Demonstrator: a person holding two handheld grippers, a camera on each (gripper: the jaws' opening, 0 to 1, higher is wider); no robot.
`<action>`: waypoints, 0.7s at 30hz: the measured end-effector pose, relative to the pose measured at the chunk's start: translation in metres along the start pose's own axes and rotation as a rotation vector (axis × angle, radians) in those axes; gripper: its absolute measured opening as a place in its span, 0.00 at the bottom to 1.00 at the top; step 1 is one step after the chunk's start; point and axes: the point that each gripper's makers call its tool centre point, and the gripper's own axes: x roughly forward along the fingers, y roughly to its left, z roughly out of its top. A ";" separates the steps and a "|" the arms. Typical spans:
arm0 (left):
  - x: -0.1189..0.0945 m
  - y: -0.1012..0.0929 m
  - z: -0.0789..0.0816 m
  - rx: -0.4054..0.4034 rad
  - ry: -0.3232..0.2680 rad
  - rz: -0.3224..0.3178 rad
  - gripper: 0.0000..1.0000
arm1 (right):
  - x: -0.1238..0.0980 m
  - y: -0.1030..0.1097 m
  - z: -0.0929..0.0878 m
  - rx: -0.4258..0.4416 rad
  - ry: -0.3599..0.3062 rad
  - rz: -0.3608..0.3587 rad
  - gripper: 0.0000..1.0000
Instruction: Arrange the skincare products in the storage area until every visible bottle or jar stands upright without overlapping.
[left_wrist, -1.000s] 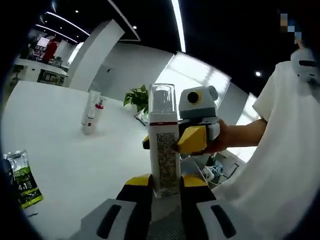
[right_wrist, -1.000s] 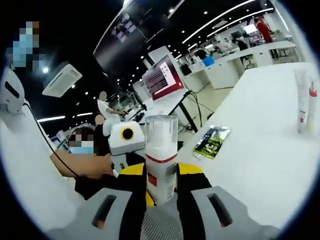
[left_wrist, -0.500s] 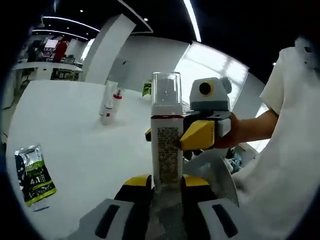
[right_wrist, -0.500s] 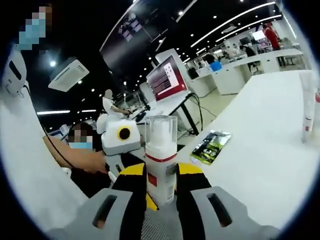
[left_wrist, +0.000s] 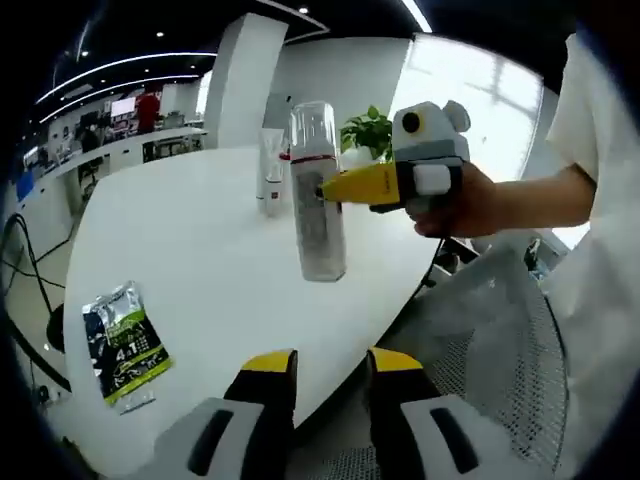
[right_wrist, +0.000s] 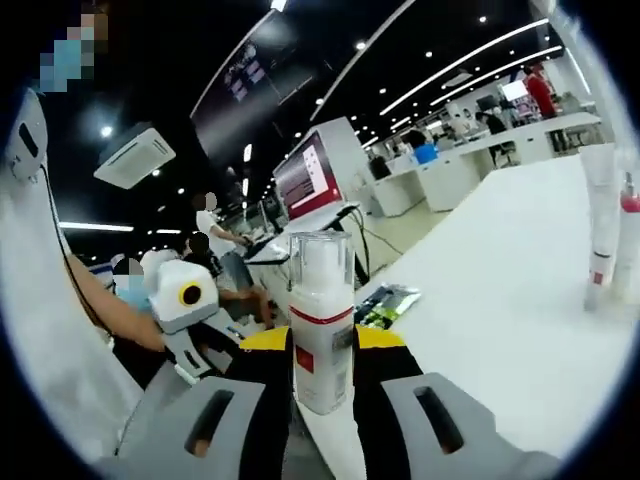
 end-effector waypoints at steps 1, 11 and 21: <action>0.003 0.001 -0.005 0.017 0.023 0.014 0.28 | -0.003 -0.009 0.002 -0.003 -0.008 -0.029 0.19; 0.019 0.000 -0.029 0.058 0.147 0.031 0.27 | -0.055 -0.099 0.024 -0.059 -0.103 -0.335 0.19; 0.018 0.015 -0.041 0.120 0.197 0.095 0.25 | -0.087 -0.171 0.037 -0.159 -0.127 -0.553 0.19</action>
